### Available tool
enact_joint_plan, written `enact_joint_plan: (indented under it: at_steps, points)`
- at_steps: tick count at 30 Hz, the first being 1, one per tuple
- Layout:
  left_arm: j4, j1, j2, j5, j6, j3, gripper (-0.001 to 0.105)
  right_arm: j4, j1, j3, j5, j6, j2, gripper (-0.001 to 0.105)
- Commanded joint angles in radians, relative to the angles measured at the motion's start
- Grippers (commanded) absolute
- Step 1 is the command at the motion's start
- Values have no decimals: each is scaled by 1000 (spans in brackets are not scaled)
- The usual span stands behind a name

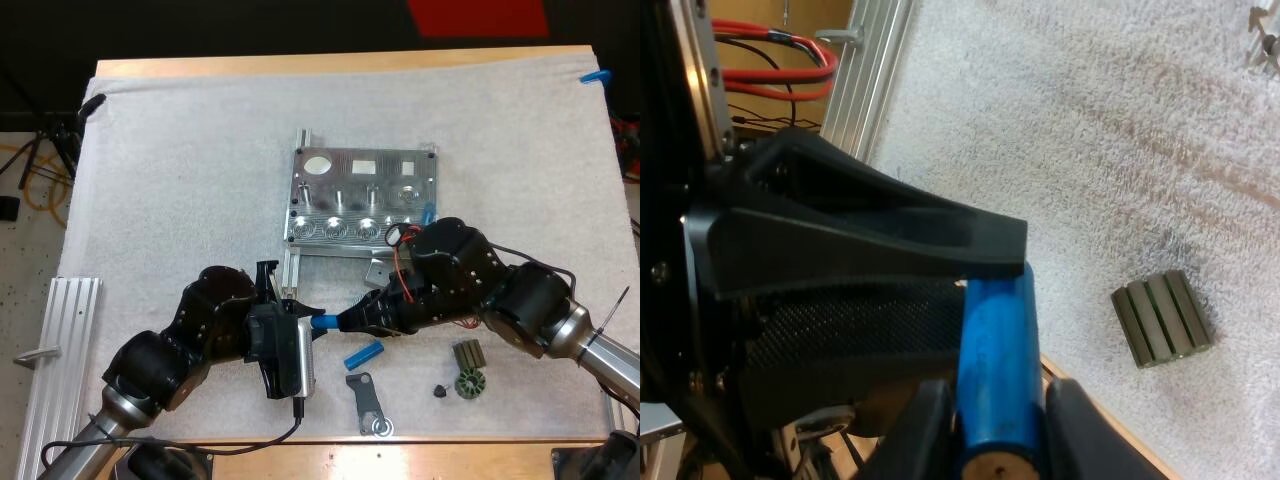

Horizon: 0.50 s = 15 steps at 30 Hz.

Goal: Load cells from right to left

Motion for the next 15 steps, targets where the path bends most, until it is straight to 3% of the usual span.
enact_joint_plan:
  at_steps: [1, 5, 9, 11, 15]
  points:
    - [-17, -5, -7, 11, -11, -3, 9, -9, 0, -1, -11, -18, -5, 1]
    - [-17, -5, -7, 30, -11, -3, 9, -9, 0, -1, -11, -18, -5, 1]
    - [-17, -5, -7, 107, -16, -3, 11, -9, 0, -1, -11, -24, -5, 1]
    - [-17, -5, -7, 111, -55, -3, 15, -9, 0, -1, -11, -41, -5, 1]
    - [-17, -5, -7, 111, -109, -12, 33, -9, 0, -1, -6, -63, -5, 1]
